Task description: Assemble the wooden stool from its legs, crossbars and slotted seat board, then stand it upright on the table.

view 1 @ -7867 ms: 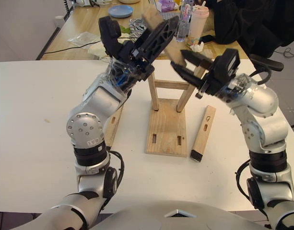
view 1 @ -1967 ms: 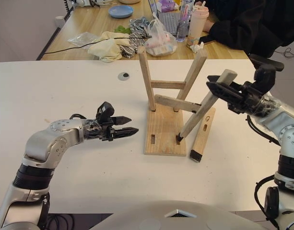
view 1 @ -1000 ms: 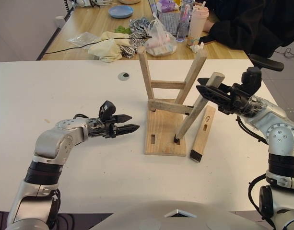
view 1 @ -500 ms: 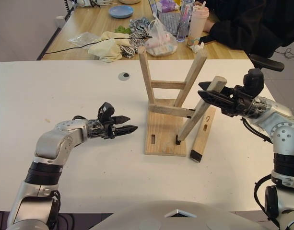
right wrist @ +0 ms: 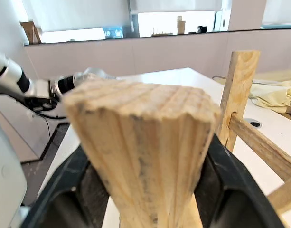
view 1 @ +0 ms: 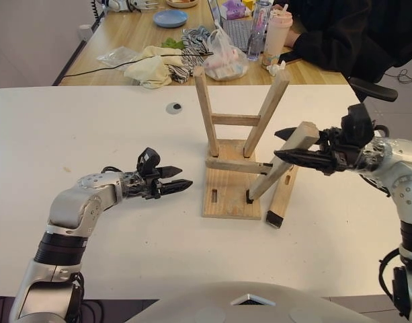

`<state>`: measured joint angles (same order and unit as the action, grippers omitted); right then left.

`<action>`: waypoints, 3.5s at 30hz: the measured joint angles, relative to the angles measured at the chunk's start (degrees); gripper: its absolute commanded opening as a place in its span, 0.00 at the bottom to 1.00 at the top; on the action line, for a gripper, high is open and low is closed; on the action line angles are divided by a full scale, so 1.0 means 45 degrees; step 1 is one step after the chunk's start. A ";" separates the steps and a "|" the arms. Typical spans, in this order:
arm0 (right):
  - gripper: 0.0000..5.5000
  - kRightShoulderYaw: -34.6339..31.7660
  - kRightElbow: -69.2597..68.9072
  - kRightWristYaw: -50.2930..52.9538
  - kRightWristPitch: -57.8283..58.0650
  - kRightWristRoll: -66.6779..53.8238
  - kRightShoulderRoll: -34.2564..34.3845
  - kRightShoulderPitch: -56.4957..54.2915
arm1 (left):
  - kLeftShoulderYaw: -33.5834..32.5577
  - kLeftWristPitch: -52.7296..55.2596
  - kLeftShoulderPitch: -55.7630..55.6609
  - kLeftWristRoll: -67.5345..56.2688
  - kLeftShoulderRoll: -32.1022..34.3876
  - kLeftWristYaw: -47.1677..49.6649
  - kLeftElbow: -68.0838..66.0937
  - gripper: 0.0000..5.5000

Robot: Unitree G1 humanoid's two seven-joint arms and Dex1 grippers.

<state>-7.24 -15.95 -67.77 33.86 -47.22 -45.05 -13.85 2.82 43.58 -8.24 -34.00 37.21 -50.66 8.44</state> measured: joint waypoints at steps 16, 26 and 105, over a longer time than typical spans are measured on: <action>0.37 0.2159 0.0025 -0.1282 -0.1266 0.1692 -0.2097 -0.1061 | 0.0079 0.0305 0.1075 0.0173 -0.0421 0.0923 0.0977 0.60; 0.37 0.4493 0.2130 -0.3455 -0.0912 0.3713 -0.2751 -0.4520 | 0.0596 -0.0671 0.2613 0.0950 -0.2652 0.3030 0.1217 0.60; 0.63 0.6217 0.4510 -0.2695 0.2301 0.5497 -0.0135 -0.6538 | -0.1014 -0.6609 0.1571 0.2770 -0.6337 0.5001 -0.4123 0.60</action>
<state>20.74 4.35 -79.90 44.21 -22.49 -45.66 -43.27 -1.75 13.84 -1.17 -21.54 8.69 -28.16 -10.11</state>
